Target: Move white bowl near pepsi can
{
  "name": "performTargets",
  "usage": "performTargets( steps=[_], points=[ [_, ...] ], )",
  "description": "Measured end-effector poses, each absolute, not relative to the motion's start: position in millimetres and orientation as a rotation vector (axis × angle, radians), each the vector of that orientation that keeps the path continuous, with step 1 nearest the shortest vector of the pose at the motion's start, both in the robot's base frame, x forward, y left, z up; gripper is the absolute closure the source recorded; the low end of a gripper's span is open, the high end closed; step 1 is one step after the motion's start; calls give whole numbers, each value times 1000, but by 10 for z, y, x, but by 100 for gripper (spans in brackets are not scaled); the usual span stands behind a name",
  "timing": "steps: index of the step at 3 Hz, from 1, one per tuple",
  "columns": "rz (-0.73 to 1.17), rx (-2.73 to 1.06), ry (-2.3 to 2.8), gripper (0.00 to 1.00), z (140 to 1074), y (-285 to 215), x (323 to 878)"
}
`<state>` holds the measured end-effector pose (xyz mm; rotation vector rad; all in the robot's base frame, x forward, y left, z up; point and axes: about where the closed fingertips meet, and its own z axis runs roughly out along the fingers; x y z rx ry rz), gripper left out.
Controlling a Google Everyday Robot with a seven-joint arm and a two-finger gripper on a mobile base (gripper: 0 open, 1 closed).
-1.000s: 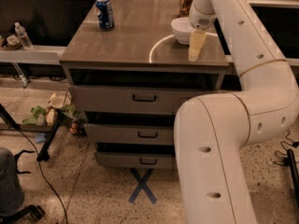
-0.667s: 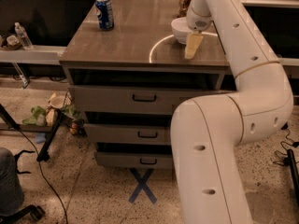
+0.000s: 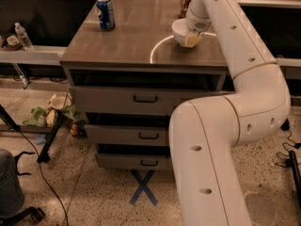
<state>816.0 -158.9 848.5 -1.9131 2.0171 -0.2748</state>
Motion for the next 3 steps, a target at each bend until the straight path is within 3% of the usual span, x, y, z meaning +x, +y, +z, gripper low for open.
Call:
performTargets(
  steps=[1,3],
  points=[
    [-319,-1925,2003,99,8536,-1579,8206],
    [-407,-2024,1547,100,9240,-737,8461]
  ],
)
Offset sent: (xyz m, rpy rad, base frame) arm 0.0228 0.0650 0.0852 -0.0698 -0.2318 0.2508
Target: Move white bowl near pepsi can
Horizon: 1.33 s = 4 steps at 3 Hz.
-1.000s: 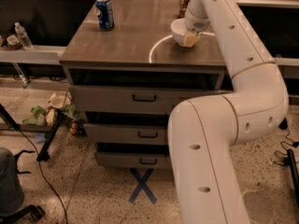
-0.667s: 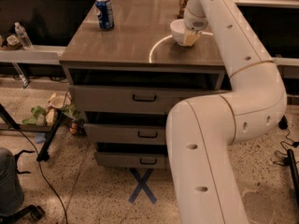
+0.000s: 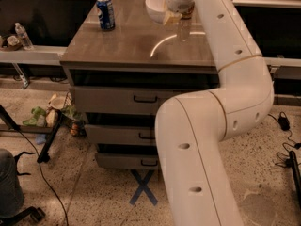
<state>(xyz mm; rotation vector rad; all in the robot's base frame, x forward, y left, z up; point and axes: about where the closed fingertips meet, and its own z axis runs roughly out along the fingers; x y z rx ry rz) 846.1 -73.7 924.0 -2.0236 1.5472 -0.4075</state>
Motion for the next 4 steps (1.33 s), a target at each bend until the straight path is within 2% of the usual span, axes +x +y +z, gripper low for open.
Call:
performTargets(
  steps=[1,4],
  points=[
    [-412,-2038,1531,100,9219,-730,8471],
    [-343,-2007,1417,100,9159,30,8655]
  ],
)
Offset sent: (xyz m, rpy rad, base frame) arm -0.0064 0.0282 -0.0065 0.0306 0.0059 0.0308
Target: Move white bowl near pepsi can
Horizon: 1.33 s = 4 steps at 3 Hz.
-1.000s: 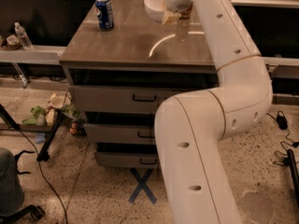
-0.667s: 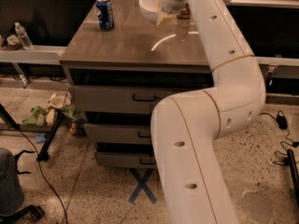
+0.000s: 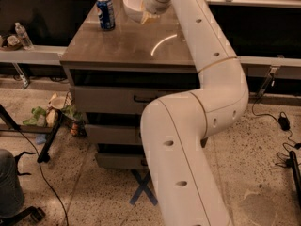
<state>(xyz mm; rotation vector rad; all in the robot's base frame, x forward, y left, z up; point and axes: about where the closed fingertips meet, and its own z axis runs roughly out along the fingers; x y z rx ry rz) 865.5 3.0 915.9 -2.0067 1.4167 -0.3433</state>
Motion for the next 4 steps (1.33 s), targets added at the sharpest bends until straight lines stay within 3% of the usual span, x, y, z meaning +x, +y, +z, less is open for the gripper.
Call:
performTargets(
  steps=[3,4],
  points=[
    [-165,-2083,1312,96,8836,809,8527],
    [-136,-2084,1307,75,8757,906,8524]
  ],
)
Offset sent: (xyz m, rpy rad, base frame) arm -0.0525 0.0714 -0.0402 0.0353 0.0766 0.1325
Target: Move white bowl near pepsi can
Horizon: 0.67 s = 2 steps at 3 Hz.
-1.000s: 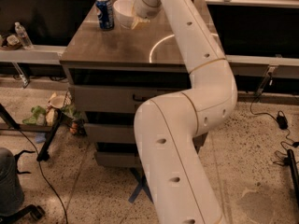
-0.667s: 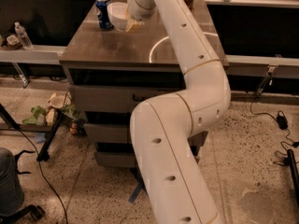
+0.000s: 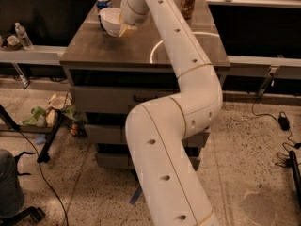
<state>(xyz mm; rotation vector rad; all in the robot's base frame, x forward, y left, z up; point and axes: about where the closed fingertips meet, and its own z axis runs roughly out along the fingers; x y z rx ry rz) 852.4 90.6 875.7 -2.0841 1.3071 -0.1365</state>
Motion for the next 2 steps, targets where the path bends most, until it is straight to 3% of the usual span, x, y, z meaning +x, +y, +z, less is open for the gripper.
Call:
performTargets(
  steps=[2],
  points=[
    [-135,-2096,1308,28,8659,1006,8537]
  ],
)
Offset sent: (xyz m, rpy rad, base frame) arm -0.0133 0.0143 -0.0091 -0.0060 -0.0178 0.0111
